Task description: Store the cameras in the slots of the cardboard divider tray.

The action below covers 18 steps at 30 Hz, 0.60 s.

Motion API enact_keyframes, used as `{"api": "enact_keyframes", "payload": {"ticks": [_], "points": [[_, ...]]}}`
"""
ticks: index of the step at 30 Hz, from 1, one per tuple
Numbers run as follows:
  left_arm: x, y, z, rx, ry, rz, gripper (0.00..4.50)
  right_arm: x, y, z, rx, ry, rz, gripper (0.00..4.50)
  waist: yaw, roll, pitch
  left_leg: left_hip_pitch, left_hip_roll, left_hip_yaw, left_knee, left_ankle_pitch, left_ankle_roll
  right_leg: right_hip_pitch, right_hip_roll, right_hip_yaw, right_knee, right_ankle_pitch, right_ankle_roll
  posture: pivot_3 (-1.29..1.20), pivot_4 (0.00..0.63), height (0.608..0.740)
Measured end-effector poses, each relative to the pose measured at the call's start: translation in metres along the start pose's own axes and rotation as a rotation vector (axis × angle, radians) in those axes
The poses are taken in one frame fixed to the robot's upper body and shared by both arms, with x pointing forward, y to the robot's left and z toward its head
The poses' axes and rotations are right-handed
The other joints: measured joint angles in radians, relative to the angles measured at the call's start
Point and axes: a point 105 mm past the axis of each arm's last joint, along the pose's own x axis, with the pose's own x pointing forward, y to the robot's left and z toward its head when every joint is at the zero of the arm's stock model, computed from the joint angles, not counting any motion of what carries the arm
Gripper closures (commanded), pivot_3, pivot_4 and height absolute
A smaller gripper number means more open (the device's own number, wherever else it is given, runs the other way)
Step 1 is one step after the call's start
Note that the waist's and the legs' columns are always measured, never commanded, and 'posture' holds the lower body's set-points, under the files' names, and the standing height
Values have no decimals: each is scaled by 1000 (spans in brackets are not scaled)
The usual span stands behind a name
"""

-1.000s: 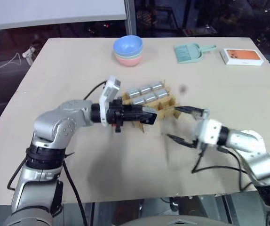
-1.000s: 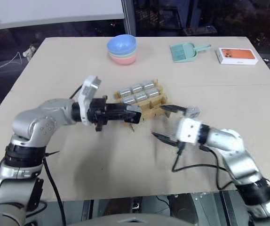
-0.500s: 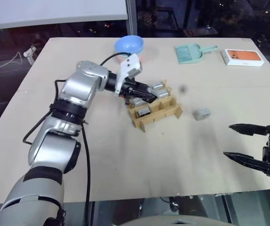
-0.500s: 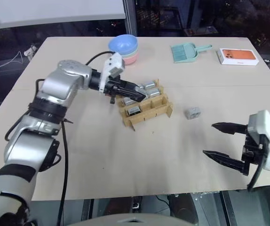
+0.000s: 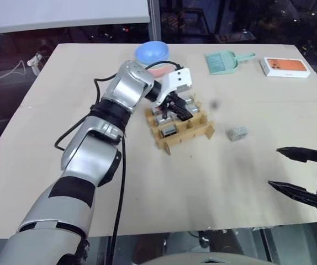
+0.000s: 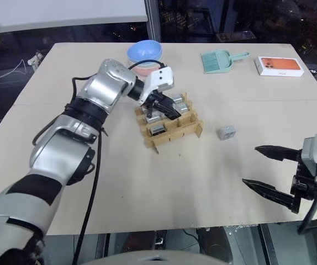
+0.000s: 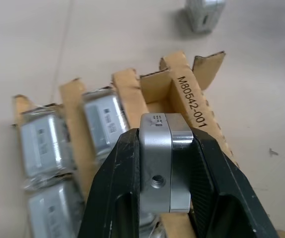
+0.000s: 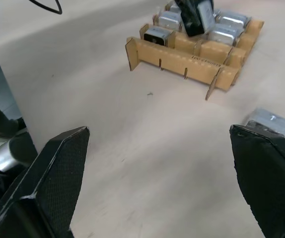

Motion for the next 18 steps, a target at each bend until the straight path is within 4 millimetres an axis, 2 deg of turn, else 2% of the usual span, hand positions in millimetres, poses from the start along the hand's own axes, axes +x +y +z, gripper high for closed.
{"api": "enact_keyframes", "payload": {"ticks": [9,18], "points": [[-4,-2,-7,-10,90,-30,3781,0,-3,2,-13,-16,-23,34,1,0,0,0,0,-3,0,0,0,0,0,0,0,0,0,0,150,740],[1,-12,-2,-67,97,-91,3781,-1,-6,1,-23,-18,-36,34,2,0,0,0,0,-3,0,0,0,0,0,0,0,0,0,0,150,740]]}}
